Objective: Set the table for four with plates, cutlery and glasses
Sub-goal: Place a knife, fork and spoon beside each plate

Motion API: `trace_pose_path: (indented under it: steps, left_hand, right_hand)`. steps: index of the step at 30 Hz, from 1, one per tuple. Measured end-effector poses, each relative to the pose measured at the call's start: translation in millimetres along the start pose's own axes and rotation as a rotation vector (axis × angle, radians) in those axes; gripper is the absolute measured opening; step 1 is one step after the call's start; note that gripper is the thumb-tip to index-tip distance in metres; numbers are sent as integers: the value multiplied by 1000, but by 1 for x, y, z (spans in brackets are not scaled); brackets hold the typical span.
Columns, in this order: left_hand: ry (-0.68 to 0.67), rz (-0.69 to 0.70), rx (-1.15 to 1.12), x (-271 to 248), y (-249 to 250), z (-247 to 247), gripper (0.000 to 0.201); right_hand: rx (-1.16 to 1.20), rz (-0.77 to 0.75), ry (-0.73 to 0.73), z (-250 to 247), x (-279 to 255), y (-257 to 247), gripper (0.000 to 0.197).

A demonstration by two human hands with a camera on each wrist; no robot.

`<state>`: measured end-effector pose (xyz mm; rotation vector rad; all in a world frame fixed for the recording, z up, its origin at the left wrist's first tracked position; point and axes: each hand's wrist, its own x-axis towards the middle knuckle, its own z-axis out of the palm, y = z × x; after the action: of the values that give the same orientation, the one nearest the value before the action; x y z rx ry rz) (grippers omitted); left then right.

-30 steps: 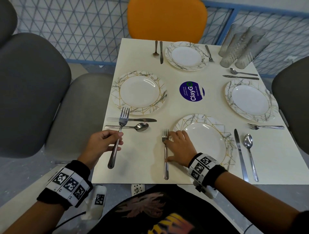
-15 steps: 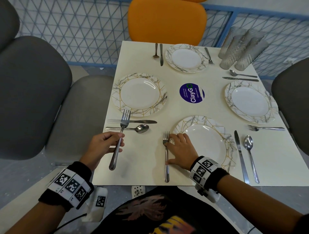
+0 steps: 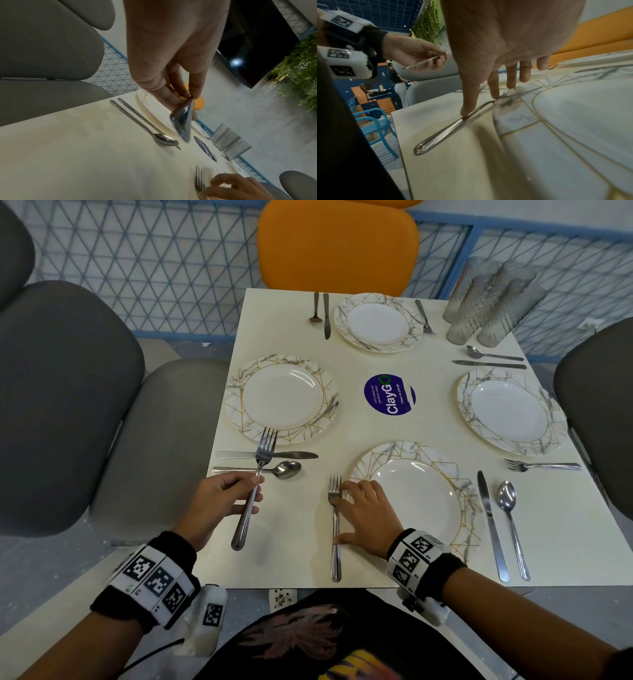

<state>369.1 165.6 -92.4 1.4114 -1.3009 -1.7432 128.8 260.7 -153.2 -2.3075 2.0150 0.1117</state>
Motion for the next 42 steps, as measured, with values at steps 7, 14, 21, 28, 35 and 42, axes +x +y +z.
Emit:
trace_pose_path:
  steps: [7, 14, 21, 28, 35, 42]
  left_hand:
    - [-47, 0, 118, 26, 12, 14, 19]
    - [-142, 165, 489, 79, 62, 44, 22]
    - [-146, 268, 734, 137, 111, 88, 18]
    - [-129, 190, 591, 184, 130, 76, 15]
    - [-11, 219, 780, 237, 131, 11, 18]
    - [280, 182, 640, 275, 116, -45, 20]
  right_hand:
    - [172, 6, 257, -21, 17, 14, 49]
    - [137, -85, 507, -66, 72, 40, 47]
    - [84, -116, 429, -98, 137, 82, 32]
    - [200, -178, 102, -115, 205, 101, 25]
    - [313, -80, 72, -105, 284, 108, 25]
    - [383, 3, 34, -96, 363, 101, 23]
